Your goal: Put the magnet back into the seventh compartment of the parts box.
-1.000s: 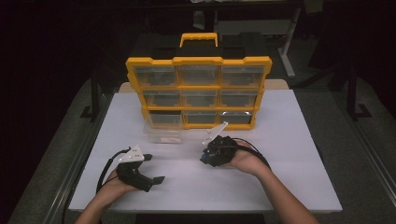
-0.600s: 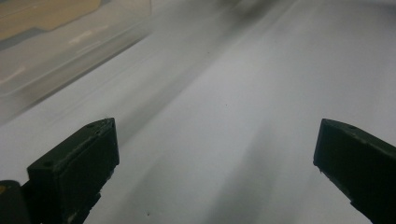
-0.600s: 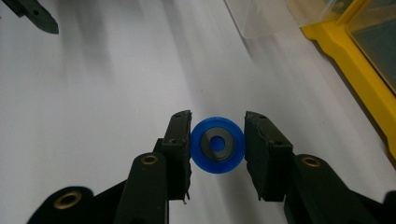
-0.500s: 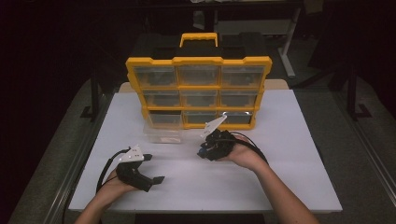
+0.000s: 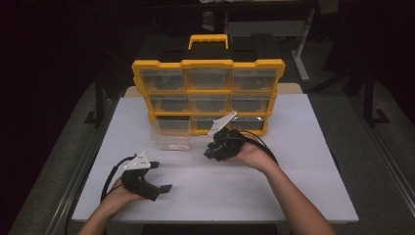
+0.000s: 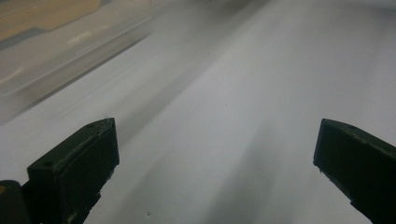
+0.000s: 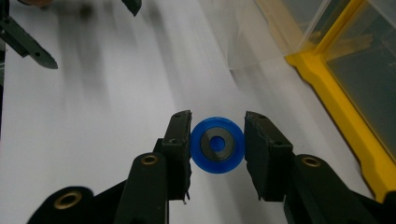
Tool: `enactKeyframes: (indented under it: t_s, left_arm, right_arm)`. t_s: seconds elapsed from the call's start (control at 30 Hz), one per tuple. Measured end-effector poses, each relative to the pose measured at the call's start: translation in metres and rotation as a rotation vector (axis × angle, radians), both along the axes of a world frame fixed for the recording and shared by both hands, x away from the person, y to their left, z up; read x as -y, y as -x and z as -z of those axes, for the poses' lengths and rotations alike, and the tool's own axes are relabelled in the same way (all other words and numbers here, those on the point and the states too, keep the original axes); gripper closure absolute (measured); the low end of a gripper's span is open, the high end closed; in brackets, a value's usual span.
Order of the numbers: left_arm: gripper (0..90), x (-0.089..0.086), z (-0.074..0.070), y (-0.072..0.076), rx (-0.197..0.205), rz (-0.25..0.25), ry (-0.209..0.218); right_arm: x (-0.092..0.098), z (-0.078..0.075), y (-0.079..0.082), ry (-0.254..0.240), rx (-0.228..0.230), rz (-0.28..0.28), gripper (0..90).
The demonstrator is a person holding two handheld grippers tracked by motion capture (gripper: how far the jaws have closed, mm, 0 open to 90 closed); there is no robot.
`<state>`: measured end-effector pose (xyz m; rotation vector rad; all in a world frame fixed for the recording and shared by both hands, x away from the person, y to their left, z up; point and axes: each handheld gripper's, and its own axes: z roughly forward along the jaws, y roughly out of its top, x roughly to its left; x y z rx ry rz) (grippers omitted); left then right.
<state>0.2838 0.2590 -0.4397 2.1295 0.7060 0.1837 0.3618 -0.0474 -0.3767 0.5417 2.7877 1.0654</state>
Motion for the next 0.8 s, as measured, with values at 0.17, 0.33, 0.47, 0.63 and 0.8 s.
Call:
enactKeyframes:
  t_s: [0.17,0.33,0.47,0.63,0.8]
  left_arm:
    - [0.0,0.000,0.000,0.000,0.002,0.004,-0.004]
    - [0.0,0.000,0.000,0.001,-0.001,0.003,-0.005]
    - [0.0,0.000,0.000,0.001,0.001,0.005,-0.002]
    - [0.0,0.000,0.000,0.001,0.000,0.006,-0.002]
    - [0.0,0.000,0.000,0.001,-0.001,0.004,0.000]
  right_arm:
    - [-0.003,-0.007,-0.005,-0.011,-0.006,0.009,61.2]
    - [-0.007,-0.013,-0.008,-0.014,0.005,0.011,61.2]
    - [-0.008,-0.016,-0.009,-0.017,0.004,0.012,61.2]
    - [-0.011,-0.023,-0.013,-0.024,0.007,0.019,61.2]
    - [-0.018,-0.032,-0.016,-0.036,-0.001,0.028,61.2]
